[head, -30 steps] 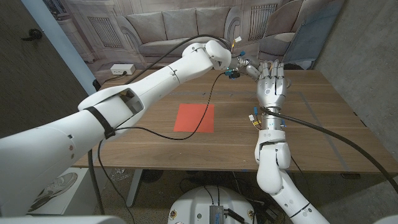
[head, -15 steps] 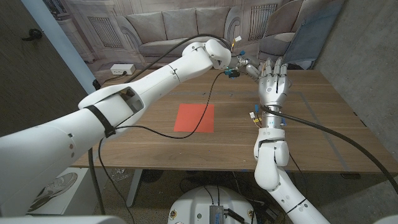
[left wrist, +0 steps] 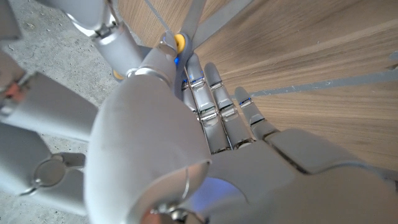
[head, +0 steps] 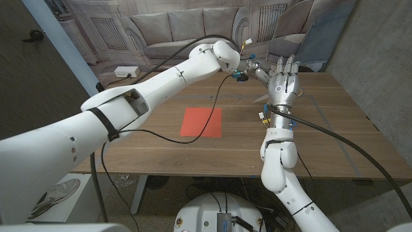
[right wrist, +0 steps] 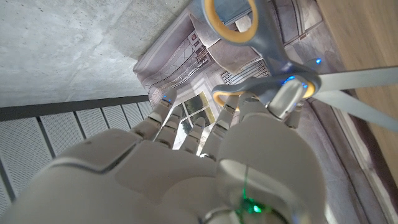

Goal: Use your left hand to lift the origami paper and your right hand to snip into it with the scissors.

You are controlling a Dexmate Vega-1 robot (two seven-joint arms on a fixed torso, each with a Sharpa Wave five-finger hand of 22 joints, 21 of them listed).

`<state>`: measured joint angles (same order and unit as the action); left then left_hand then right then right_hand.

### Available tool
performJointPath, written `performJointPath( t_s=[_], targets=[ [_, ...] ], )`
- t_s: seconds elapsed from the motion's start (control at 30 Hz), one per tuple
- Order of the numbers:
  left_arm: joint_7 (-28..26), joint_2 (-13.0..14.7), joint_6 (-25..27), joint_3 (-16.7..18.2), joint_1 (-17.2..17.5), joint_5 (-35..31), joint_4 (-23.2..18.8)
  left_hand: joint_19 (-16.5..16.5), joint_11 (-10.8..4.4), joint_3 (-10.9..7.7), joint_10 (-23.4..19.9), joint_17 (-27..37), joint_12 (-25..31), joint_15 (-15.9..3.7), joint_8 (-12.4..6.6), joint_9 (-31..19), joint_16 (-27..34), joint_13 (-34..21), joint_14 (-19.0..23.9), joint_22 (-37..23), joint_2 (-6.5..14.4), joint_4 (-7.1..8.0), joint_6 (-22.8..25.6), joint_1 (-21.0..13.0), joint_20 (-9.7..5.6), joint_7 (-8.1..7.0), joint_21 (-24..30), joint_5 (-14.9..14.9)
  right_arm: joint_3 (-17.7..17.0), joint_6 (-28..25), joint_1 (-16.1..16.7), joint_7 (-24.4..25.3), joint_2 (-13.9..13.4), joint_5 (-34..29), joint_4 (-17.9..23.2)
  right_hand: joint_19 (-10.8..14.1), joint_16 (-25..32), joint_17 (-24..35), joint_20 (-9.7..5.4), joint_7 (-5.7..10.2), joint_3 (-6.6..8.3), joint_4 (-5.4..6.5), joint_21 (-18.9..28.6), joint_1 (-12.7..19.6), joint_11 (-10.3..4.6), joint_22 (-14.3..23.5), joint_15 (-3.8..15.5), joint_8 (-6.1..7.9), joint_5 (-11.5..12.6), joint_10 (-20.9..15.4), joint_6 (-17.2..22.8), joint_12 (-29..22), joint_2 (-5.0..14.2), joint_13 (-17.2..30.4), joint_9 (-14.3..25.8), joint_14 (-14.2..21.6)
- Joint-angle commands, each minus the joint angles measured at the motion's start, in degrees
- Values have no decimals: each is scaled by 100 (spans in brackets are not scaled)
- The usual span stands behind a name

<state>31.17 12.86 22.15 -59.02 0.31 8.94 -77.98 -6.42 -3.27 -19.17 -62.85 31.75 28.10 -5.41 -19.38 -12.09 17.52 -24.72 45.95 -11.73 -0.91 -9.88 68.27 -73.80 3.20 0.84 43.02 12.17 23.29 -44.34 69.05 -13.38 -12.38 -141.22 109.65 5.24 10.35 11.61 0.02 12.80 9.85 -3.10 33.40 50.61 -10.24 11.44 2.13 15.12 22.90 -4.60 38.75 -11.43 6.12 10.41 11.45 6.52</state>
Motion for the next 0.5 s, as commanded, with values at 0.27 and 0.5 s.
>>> performJointPath(
  t_s=[0.27, 0.5],
  targets=[
    [209, 12, -250, 24, -47, -116, 77, 4, -462, -173, -458, 45, -44, -799, -31, -42, -21, -15, 64, -1, 202, 129, 139, -147, 52, 80, 55, 22, 138, -34, -215, 160, -467, 249, -146, 388, 162, -58, -314, 16, -101, -333, 131, 293, -217, -17, 856, 492, -137, -1177, 2210, -216, 100, 25, 13, 683],
    [196, -37, -238, 70, -15, -85, 134, 3, -463, -181, -462, 47, -53, -796, -28, -47, -32, -27, 72, 0, 199, 136, 143, -129, 49, 61, 69, 21, 221, -142, -186, 754, -781, 906, -70, 458, 210, -53, -429, -22, -88, -504, 205, 614, -245, -14, 988, 390, -18, -2375, 2786, -378, 39, 62, -81, 1107]
  ],
)
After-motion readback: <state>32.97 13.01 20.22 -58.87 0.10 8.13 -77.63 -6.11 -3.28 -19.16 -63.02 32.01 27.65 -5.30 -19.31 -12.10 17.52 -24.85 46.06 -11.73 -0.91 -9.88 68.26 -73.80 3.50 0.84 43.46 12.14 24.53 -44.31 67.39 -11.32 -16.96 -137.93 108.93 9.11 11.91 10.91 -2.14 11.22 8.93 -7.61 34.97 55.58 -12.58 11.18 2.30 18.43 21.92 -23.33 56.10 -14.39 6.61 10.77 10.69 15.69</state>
